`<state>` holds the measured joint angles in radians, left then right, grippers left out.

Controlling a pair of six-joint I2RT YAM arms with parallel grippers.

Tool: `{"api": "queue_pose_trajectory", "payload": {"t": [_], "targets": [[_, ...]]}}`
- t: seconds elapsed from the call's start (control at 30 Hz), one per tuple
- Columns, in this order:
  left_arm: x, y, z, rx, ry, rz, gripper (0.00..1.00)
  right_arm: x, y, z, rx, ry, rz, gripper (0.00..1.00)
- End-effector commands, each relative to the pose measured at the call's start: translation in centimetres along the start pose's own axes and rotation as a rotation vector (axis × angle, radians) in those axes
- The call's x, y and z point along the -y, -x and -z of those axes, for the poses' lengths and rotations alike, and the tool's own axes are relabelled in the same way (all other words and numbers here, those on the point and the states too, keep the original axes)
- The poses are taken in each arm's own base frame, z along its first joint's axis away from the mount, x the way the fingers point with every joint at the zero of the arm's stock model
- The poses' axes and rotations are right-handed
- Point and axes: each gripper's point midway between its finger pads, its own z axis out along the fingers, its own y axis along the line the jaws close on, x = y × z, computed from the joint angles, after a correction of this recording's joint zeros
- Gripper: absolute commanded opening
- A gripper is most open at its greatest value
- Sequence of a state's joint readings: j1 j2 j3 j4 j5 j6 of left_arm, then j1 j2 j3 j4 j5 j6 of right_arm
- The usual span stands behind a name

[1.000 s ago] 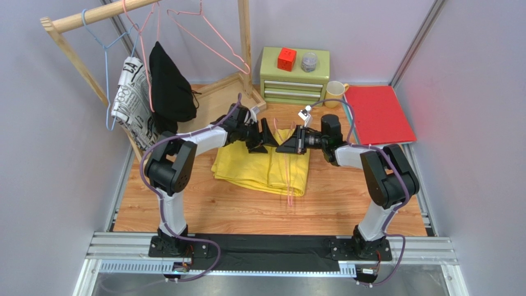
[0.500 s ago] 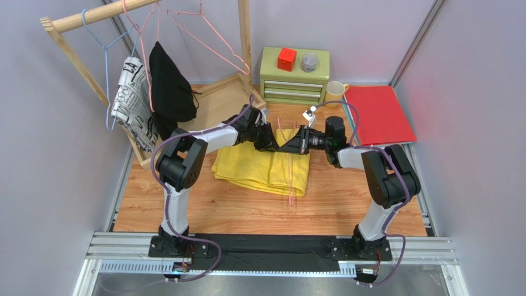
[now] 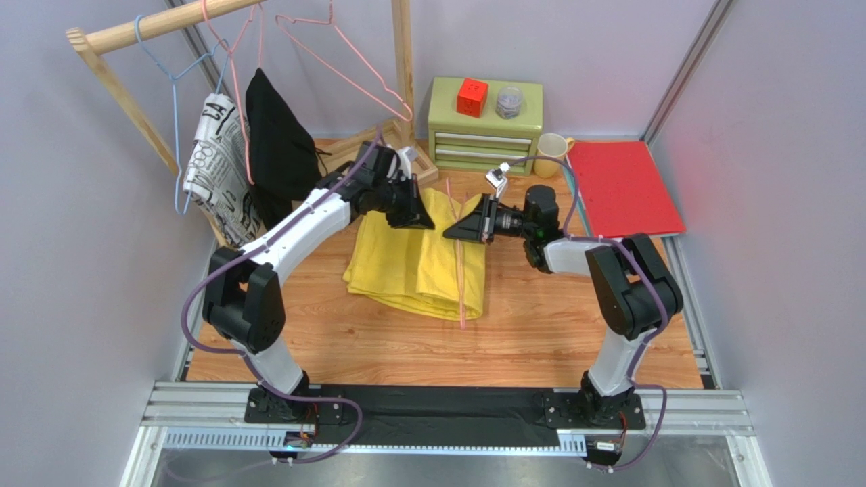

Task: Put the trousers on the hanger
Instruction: Place trousers on hanger

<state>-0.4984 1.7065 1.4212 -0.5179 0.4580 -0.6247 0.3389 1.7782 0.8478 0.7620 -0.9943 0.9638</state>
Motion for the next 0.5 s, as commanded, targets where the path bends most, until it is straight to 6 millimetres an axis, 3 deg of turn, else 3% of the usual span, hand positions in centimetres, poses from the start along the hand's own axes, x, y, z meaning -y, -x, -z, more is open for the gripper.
{"api": "queue_pose_trajectory", "payload": {"t": [0.0, 0.07, 0.1, 0.23, 0.37, 0.47], "targets": [[-5.3, 0.1, 4.6, -0.028, 0.157, -0.006, 0.00, -0.3, 2.1, -1.6, 0.076, 0.069, -0.028, 0.00], [-8.4, 0.6, 5.8, -0.024, 0.217, 0.023, 0.00, 0.6, 1.8, -2.4, 0.070, 0.067, -0.046, 0.00], [-11.1, 0.5, 6.6, -0.032, 0.269, 0.007, 0.00, 1.9, 1.0, -3.0, 0.054, 0.049, -0.065, 0.00], [-15.7, -0.3, 6.7, -0.079, 0.371, -0.045, 0.00, 4.5, -0.6, -3.8, 0.049, 0.019, -0.107, 0.00], [-20.5, -1.8, 6.0, -0.136, 0.510, -0.112, 0.00, 7.4, -2.1, -3.2, 0.029, -0.028, -0.148, 0.00], [-22.1, -2.5, 5.3, -0.165, 0.539, -0.094, 0.00, 8.8, -3.4, -1.5, 0.027, -0.068, -0.176, 0.00]]}}
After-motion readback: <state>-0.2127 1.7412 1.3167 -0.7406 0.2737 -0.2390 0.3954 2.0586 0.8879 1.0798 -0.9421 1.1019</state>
